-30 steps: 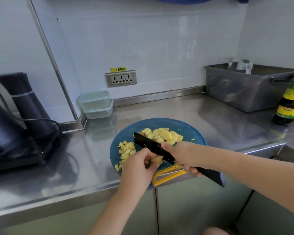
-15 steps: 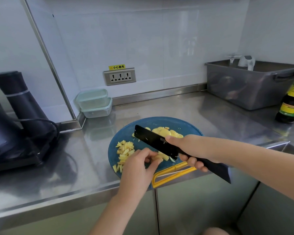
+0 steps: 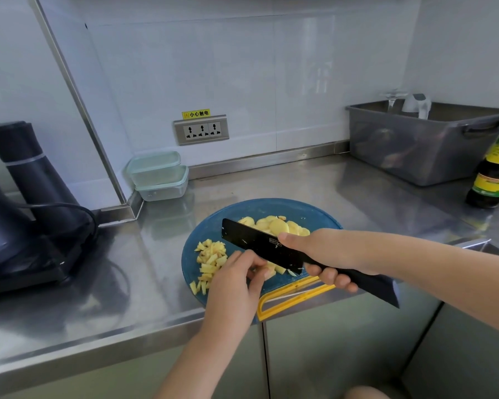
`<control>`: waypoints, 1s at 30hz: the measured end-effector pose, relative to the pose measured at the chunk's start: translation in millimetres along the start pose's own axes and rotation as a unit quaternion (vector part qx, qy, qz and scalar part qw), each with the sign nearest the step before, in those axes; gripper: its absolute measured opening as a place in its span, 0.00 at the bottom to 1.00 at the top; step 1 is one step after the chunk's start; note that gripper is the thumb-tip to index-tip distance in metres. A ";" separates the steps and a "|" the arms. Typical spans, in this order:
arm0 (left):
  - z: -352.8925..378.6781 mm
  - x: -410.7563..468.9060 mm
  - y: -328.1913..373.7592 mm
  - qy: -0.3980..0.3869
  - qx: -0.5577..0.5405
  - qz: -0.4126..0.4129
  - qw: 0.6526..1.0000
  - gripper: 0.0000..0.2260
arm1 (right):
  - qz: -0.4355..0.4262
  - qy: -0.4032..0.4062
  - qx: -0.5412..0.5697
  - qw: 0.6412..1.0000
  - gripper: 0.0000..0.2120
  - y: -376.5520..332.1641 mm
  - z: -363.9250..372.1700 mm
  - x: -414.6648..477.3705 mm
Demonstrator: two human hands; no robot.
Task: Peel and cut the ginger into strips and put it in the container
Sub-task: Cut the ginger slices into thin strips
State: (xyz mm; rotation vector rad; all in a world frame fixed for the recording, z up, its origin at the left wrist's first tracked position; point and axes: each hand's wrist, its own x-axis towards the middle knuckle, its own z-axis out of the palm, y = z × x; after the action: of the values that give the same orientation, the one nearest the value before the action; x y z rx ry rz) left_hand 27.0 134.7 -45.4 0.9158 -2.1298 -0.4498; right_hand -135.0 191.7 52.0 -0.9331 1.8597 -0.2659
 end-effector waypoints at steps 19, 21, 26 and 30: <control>-2.1 0.3 -4.2 -0.010 -0.015 -0.009 1.000 0.06 | 0.026 -0.009 -0.011 1.000 0.32 2.5 -0.1 2.6; -2.0 0.6 -4.9 -0.008 -0.020 -0.009 1.000 0.05 | 0.036 -0.025 -0.001 0.999 0.33 0.7 -2.8 3.7; -2.0 0.3 -4.9 -0.002 -0.031 0.000 1.000 0.08 | 0.056 -0.046 -0.001 0.997 0.33 -2.3 -5.6 5.9; -0.9 0.3 -6.6 0.003 -0.036 0.001 0.999 0.10 | 0.066 -0.052 -0.009 0.996 0.33 -4.7 -4.6 9.6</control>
State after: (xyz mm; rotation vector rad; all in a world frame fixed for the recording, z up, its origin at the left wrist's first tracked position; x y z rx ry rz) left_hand 30.5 130.0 -48.4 0.8740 -2.0955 -0.5190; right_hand -138.7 180.8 50.3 -0.8178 1.8207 -0.1183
